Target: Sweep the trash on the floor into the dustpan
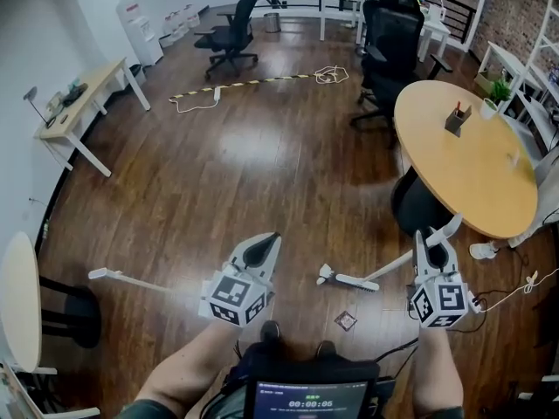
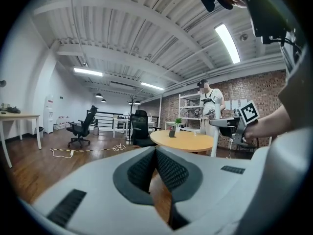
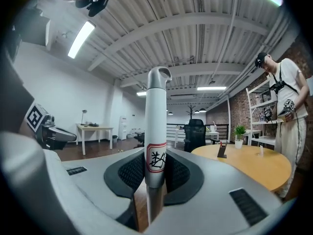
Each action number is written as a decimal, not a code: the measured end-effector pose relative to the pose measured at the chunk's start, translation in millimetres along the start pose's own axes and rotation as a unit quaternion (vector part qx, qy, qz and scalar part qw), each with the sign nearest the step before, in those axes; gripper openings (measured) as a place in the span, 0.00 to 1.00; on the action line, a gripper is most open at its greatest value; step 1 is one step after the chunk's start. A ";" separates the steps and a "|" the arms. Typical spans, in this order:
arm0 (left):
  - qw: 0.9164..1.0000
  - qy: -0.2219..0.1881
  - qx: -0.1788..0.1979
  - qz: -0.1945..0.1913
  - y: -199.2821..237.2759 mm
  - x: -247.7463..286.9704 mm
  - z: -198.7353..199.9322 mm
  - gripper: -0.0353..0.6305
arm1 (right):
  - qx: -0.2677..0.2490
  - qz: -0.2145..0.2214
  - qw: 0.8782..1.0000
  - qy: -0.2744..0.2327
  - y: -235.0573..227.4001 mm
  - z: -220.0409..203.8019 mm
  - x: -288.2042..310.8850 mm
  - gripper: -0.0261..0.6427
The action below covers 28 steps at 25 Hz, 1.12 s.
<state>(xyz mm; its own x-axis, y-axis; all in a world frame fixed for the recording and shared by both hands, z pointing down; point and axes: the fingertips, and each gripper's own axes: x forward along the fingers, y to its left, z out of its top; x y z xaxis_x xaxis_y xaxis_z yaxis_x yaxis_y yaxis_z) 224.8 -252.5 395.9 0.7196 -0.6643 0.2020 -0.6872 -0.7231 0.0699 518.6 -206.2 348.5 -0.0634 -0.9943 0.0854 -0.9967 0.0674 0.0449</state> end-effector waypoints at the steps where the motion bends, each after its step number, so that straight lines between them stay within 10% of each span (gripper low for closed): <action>1: 1.000 0.002 0.001 0.001 9.5 3.7 -5.1 0.06 | -0.002 -0.003 1.000 0.005 2.4 -6.5 9.0 0.19; 28: 0.996 0.070 -0.024 -0.041 120.2 91.5 -162.2 0.06 | -0.014 -0.110 0.992 0.063 -1.7 -189.7 184.1 0.19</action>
<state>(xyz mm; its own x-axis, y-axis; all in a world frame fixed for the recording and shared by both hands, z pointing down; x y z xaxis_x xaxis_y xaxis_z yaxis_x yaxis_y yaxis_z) 191.9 -369.5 581.3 0.7546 -0.5681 0.3285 -0.6334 -0.7614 0.1381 518.1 -373.8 553.0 0.1640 -0.9670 0.1949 -0.9838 -0.1458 0.1043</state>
